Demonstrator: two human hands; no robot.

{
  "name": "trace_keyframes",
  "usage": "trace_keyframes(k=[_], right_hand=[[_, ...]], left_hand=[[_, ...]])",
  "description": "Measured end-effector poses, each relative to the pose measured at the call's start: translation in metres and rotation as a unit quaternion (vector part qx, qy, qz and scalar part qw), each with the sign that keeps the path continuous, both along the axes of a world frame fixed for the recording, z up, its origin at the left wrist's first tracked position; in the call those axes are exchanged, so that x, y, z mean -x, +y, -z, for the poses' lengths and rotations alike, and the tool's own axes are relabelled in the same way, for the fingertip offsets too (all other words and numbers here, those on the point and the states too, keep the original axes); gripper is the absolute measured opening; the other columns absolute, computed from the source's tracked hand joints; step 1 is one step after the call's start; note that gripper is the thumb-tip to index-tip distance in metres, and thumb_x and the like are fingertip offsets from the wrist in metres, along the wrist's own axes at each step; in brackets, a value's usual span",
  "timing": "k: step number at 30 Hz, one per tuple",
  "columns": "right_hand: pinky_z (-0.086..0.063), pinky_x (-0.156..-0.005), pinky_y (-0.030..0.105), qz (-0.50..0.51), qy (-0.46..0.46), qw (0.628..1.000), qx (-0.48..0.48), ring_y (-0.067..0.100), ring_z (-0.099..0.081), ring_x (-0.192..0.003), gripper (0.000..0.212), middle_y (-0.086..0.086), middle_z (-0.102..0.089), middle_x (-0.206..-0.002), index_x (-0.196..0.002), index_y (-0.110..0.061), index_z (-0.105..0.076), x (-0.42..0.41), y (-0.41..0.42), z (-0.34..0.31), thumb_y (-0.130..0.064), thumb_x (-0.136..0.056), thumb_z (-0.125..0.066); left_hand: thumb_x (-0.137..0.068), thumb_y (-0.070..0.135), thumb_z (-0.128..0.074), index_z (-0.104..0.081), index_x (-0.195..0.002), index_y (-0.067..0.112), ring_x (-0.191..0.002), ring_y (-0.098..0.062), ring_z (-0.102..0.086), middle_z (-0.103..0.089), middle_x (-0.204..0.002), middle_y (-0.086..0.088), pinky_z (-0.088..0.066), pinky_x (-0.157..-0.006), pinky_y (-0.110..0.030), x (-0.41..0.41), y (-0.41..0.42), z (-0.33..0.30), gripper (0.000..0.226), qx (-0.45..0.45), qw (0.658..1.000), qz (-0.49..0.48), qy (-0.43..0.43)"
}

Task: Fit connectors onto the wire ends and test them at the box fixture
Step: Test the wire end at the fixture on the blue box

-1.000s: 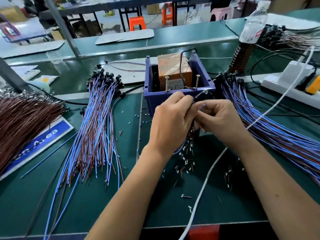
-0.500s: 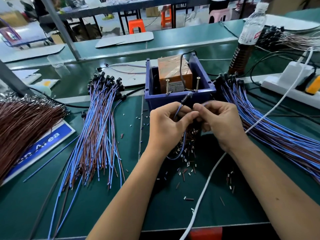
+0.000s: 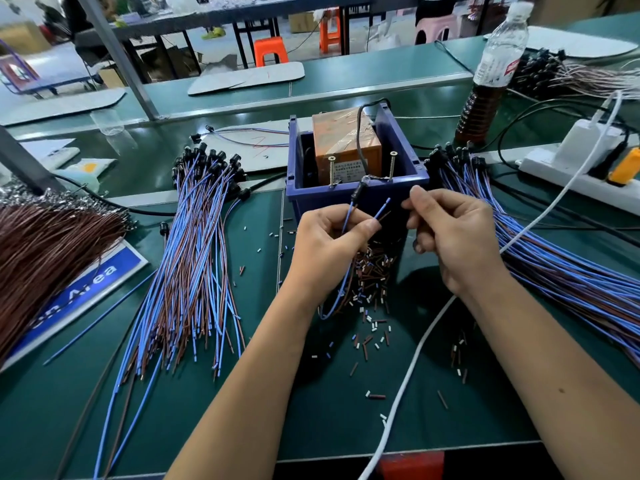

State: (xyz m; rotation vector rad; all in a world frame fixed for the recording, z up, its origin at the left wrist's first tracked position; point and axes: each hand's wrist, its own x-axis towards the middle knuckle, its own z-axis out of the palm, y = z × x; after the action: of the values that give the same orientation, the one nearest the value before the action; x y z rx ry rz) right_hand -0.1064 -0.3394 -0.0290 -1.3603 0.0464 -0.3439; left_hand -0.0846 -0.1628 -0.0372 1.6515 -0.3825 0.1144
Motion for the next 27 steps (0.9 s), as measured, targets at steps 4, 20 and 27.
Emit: trace_keyframes(k=[4,20,27], right_hand=[[-0.036,-0.041,0.024,-0.026,-0.009,0.999,0.018,0.011,-0.041,-0.039,0.032,0.006,-0.064,-0.063,-0.089,-0.008,-0.078,0.0018,0.0016,-0.0001,-0.039,-0.087,-0.076],[-0.041,-0.044,0.025,-0.05,-0.077,0.995,-0.025,0.009,-0.042,-0.045,0.024,0.004,-0.062,-0.071,-0.087,-0.014,-0.073,0.0018,-0.0011,0.0017,-0.037,-0.095,-0.071],[-0.04,-0.043,0.022,-0.069,-0.075,0.994,0.034,0.011,-0.046,-0.043,0.017,0.004,-0.064,-0.065,-0.081,-0.019,-0.075,0.0031,0.006,0.0017,-0.032,-0.091,-0.076]], left_hand=[[-0.085,0.021,-0.073,-0.077,-0.077,0.01,-0.054,-0.01,-0.05,-0.059,-0.056,0.002,-0.039,-0.057,-0.021,0.0002,0.0003,-0.0002,0.014,0.003,1.0,0.017,0.005],[-0.087,0.015,-0.071,-0.074,-0.08,0.005,-0.053,-0.009,-0.051,-0.059,-0.056,0.001,-0.04,-0.054,-0.018,0.0054,0.0018,-0.0055,0.013,0.014,0.998,0.053,-0.003],[-0.089,0.014,-0.073,-0.072,-0.074,0.013,-0.055,-0.01,-0.05,-0.057,-0.057,0.003,-0.039,-0.055,-0.02,0.0058,0.0011,-0.0042,0.015,0.006,0.998,0.067,0.002]])
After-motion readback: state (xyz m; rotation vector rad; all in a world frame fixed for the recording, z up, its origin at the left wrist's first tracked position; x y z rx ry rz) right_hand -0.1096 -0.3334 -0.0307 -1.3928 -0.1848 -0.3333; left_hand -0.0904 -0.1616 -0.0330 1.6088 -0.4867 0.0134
